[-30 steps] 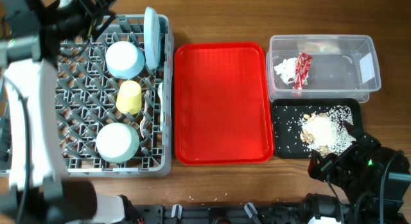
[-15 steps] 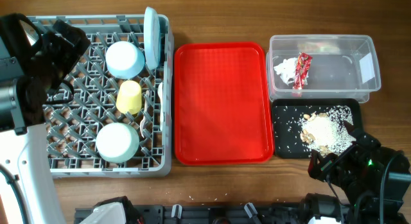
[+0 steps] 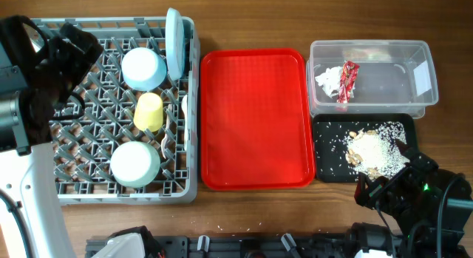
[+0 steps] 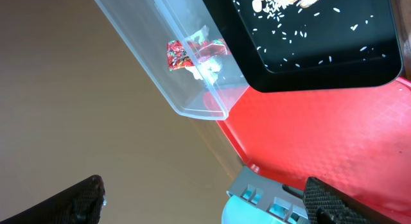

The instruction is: Sort waste into correct bins and load items into the dishwasher rack

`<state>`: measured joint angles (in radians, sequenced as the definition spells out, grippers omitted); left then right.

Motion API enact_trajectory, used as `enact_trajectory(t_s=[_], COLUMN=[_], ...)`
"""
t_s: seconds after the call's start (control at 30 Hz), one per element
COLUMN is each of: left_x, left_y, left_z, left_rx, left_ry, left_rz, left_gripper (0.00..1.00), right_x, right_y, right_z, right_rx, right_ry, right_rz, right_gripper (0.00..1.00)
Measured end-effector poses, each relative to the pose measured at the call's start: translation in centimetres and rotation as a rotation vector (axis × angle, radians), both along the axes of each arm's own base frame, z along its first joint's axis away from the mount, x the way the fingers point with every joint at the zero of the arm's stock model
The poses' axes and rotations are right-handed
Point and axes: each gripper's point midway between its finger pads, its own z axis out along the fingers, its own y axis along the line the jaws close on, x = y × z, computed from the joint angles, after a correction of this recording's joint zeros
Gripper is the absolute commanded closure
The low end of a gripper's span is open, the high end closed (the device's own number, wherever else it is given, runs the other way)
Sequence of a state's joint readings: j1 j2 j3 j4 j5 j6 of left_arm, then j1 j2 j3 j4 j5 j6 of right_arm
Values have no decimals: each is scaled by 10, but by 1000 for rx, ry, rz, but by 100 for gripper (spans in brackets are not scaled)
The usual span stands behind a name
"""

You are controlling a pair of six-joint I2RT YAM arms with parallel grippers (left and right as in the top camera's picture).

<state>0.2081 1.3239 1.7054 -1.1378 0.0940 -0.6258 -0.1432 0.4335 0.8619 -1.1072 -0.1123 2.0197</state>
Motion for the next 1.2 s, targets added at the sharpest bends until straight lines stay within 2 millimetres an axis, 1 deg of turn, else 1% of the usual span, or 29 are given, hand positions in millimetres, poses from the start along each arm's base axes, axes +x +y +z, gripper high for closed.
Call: enact_trajectory(t_s=[0.23,0.4,0.47,0.53,0.57,0.6,0.63,0.67,0.7,0.73,0.8,0.83,0.87,0.9,0.97,1.03,1.07,1.13,1.2], left_x=[0,0,0,0,0,0,0,0,0,0,0,-1,-1,-1,-1,-1,-1,-1,0], left_y=[0,0,0,0,0,0,0,0,0,0,0,0,0,0,0,0,0,0,0], left_z=[0,0,0,0,0,0,0,-1,-1,-1,-1,-1,-1,-1,-1,-1,-1,-1,-1], left_rx=[0,0,0,0,0,0,0,-1,-1,0,0,-1,-1,0,-1,0,0,0,0], left_ry=[0,0,0,0,0,0,0,4,3,3,3,4,4,4,4,4,4,4,2], left_rz=[0,0,0,0,0,0,0,0,0,0,0,0,0,0,0,0,0,0,0], left_gripper=[0,0,0,0,0,0,0,0,0,0,0,0,0,0,0,0,0,0,0], right_x=[-1,-28,-32,-32,-27,-15,-4,10,17,20,15,11,8,7,9,14,16,24,29], right_y=[0,20,26,29,29,26,23,19,18,15,11,10,10,10,12,15,15,16,16], right_z=[0,-17,-17,-13,-5,15,30,61,87,135,179,194,203,207,203,187,181,155,137], right_rx=[0,32,32,21,-11,-69,-137,-240,-319,-490,-692,-790,-881,-971,-1151,-1277,-1312,-1386,-1428], right_ry=[1,75,69,44,-6,-109,-195,-344,-458,-650,-835,-896,-938,-964,-979,-960,-953,-930,-944], right_rz=[2,98,136,165,183,193,207,217,228,225,196,184,176,171,183,210,215,227,206], right_gripper=[0,0,0,0,0,0,0,0,0,0,0,0,0,0,0,0,0,0,0])
